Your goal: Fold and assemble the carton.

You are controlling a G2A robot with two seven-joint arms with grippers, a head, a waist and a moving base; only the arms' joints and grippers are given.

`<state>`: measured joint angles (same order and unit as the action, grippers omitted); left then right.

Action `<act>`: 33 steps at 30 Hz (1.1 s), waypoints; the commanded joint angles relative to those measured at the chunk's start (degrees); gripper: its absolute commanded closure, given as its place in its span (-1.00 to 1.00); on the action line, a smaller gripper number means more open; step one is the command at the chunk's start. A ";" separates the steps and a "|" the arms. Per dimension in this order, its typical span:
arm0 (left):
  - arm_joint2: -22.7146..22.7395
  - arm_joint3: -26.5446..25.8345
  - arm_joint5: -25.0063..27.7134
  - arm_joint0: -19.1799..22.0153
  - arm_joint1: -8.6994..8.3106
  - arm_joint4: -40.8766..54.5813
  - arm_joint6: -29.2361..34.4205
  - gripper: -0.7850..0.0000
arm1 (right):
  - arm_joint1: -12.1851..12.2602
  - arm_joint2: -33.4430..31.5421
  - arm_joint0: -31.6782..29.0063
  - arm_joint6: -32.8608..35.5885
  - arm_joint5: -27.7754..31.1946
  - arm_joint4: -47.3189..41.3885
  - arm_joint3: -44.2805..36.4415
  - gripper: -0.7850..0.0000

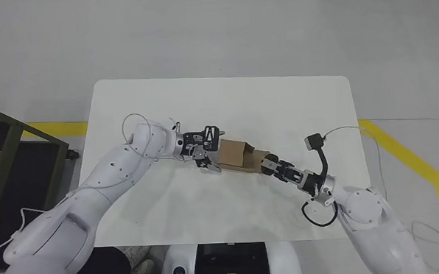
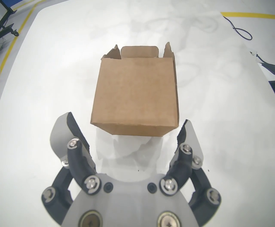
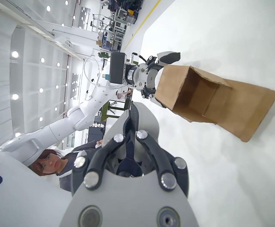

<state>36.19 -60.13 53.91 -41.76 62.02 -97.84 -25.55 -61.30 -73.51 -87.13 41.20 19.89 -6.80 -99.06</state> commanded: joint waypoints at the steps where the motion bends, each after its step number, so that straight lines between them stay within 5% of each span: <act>1: -0.24 0.51 0.02 0.14 0.22 0.15 -0.49 -1.00 | -0.09 1.26 1.30 1.55 -2.09 0.68 0.78 1.00; 10: -1.75 3.15 -0.50 1.31 1.42 -0.31 -3.72 -1.00 | -1.64 8.24 9.64 2.72 -5.40 -1.06 10.03 1.00; 17: -2.52 6.91 -1.66 1.62 1.79 -1.29 -13.68 -1.00 | -2.37 10.78 12.63 2.38 -4.85 -0.93 14.72 1.00; 33: -4.95 12.29 -4.18 2.86 3.23 -4.24 -20.60 -1.00 | -1.53 8.85 8.61 1.02 -8.62 2.57 12.71 1.00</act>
<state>31.36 -48.05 49.73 -38.98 65.12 -102.15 -46.28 -62.75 -64.81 -78.77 42.57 11.42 -3.94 -86.65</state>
